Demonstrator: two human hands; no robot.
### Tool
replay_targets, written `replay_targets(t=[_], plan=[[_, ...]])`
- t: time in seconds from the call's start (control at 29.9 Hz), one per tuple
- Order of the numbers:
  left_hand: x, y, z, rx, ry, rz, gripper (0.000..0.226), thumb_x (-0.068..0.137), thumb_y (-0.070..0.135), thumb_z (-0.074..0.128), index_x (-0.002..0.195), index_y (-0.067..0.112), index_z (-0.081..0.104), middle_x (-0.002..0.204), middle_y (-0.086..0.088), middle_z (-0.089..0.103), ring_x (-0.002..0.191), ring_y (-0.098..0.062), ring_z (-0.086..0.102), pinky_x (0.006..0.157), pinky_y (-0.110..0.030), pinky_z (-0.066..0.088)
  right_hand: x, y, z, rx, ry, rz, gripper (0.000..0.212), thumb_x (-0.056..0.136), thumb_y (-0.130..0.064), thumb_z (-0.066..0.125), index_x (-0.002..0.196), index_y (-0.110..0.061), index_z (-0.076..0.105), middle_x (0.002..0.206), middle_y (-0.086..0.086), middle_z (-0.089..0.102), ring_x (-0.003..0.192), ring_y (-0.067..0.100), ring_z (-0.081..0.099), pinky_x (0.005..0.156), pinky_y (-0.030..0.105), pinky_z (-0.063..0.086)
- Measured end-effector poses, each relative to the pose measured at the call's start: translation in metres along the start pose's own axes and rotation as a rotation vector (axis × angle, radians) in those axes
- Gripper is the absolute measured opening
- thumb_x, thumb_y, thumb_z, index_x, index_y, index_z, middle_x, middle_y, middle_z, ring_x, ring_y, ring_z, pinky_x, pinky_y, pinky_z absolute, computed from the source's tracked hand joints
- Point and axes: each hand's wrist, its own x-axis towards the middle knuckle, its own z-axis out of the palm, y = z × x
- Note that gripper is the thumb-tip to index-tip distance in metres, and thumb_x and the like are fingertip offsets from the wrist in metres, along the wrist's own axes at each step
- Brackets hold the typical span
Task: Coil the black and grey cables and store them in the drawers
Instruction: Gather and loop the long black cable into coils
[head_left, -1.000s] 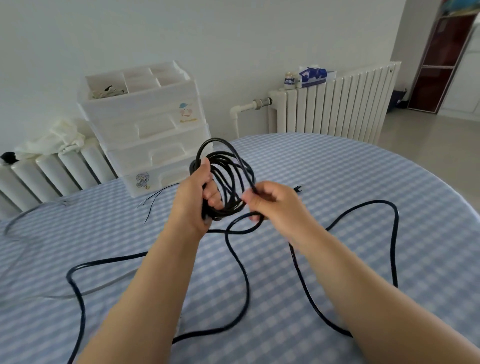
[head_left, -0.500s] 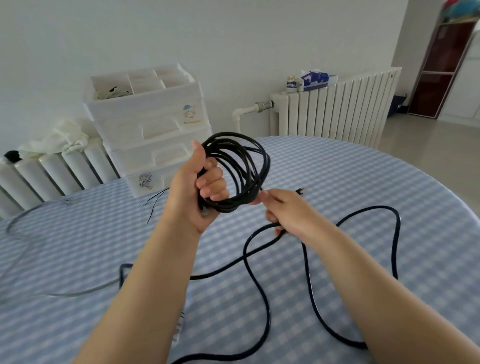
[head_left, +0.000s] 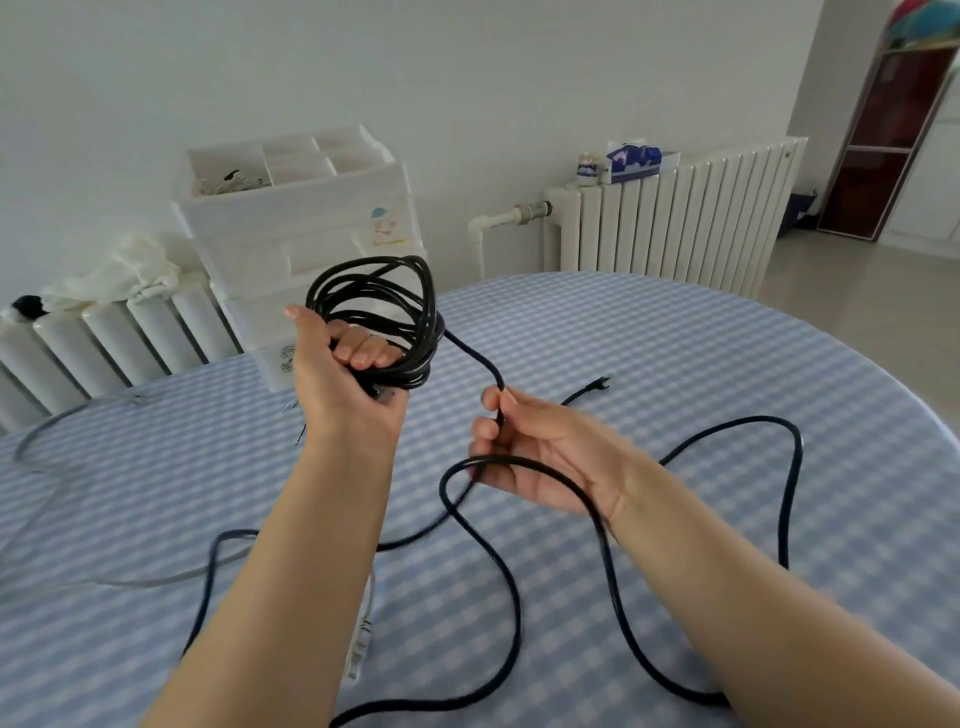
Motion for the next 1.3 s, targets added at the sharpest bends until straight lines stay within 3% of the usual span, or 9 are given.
replay_targets(t=[0.1,0.33,0.43,0.53,0.6,0.77,1.0,1.17,1.3], plan=[[0.001,0.005,-0.001,0.063,0.033,0.094,0.048,0.093,0.052,0.051,0.062,0.02,0.036,0.051,0.009,0.027,0.041,-0.007,0.03,0.043,-0.018,0.033,-0.002,-0.005,0.004,-0.024,0.193,0.104,0.025,0.097,-0.035,0.05,0.097,-0.011,0.058,0.065,0.0,0.047,0.041,0.005,0.035,0.034,0.015,0.032],[-0.007,0.013,0.003,0.245,0.092,0.306,0.048,0.095,0.055,0.044,0.064,0.02,0.035,0.051,0.006,0.032,0.044,-0.01,0.035,0.047,-0.023,0.037,0.011,0.018,0.012,-0.989,0.556,-0.012,0.016,0.103,-0.02,0.04,0.107,-0.019,0.056,0.067,-0.001,0.051,0.051,0.014,0.045,0.048,0.023,0.039],[-0.009,0.006,0.005,0.352,0.088,0.399,0.047,0.096,0.053,0.043,0.065,0.019,0.035,0.048,0.004,0.032,0.042,-0.013,0.035,0.044,-0.026,0.032,0.011,0.026,0.02,-1.376,0.465,0.054,0.029,0.104,-0.025,0.037,0.126,-0.022,0.055,0.079,-0.002,0.057,0.066,0.014,0.05,0.062,0.026,0.04],[-0.01,-0.009,0.002,0.523,-0.012,0.522,0.042,0.099,0.043,0.042,0.066,0.017,0.038,0.042,0.005,0.035,0.037,-0.014,0.034,0.041,-0.028,0.029,0.004,0.028,0.032,-1.664,0.359,0.151,0.037,0.103,-0.033,0.036,0.138,-0.027,0.048,0.127,0.006,0.06,0.103,0.022,0.058,0.087,0.031,0.045],[-0.009,-0.019,-0.005,0.68,-0.124,0.584,0.035,0.097,0.04,0.046,0.072,0.016,0.042,0.041,0.007,0.037,0.035,-0.011,0.035,0.038,-0.026,0.03,0.0,0.027,0.04,-1.794,0.295,0.18,0.04,0.103,-0.037,0.036,0.14,-0.03,0.045,0.136,0.006,0.055,0.12,0.026,0.054,0.098,0.038,0.045],[-0.007,-0.034,-0.024,1.102,-0.357,0.603,0.039,0.078,0.055,0.05,0.076,0.017,0.046,0.049,-0.002,0.043,0.041,-0.015,0.04,0.042,-0.022,0.035,-0.012,0.023,0.05,-1.911,0.191,0.124,0.032,0.101,-0.037,0.04,0.116,-0.018,0.061,0.087,0.001,0.063,0.08,0.018,0.058,0.068,0.033,0.045],[0.002,-0.044,-0.029,1.259,-0.634,0.386,0.062,0.084,0.068,0.036,0.061,0.011,0.042,0.035,0.002,0.046,0.033,-0.01,0.042,0.043,-0.022,0.037,-0.025,0.001,0.043,-1.893,0.149,-0.065,0.04,0.098,-0.045,0.045,0.066,-0.021,0.047,0.057,-0.006,0.047,0.051,0.005,0.043,0.053,0.025,0.032],[0.001,-0.045,-0.027,1.233,-0.648,0.046,0.085,0.08,0.077,0.011,0.059,0.003,0.047,0.045,-0.003,0.041,0.043,-0.013,0.037,0.048,-0.021,0.036,-0.022,-0.009,0.033,-1.734,0.225,-0.2,0.029,0.095,-0.048,0.05,0.089,-0.026,0.068,0.052,-0.008,0.048,0.046,0.003,0.043,0.053,0.02,0.034],[-0.002,-0.042,-0.025,1.189,-0.659,-0.214,0.079,0.075,0.077,0.003,0.043,0.018,0.043,0.039,-0.002,0.039,0.036,-0.014,0.037,0.042,-0.023,0.035,-0.017,-0.013,0.031,-1.72,0.372,-0.374,0.029,0.093,-0.05,0.051,0.085,-0.027,0.065,0.061,-0.024,0.061,0.058,-0.01,0.054,0.053,0.013,0.033]])
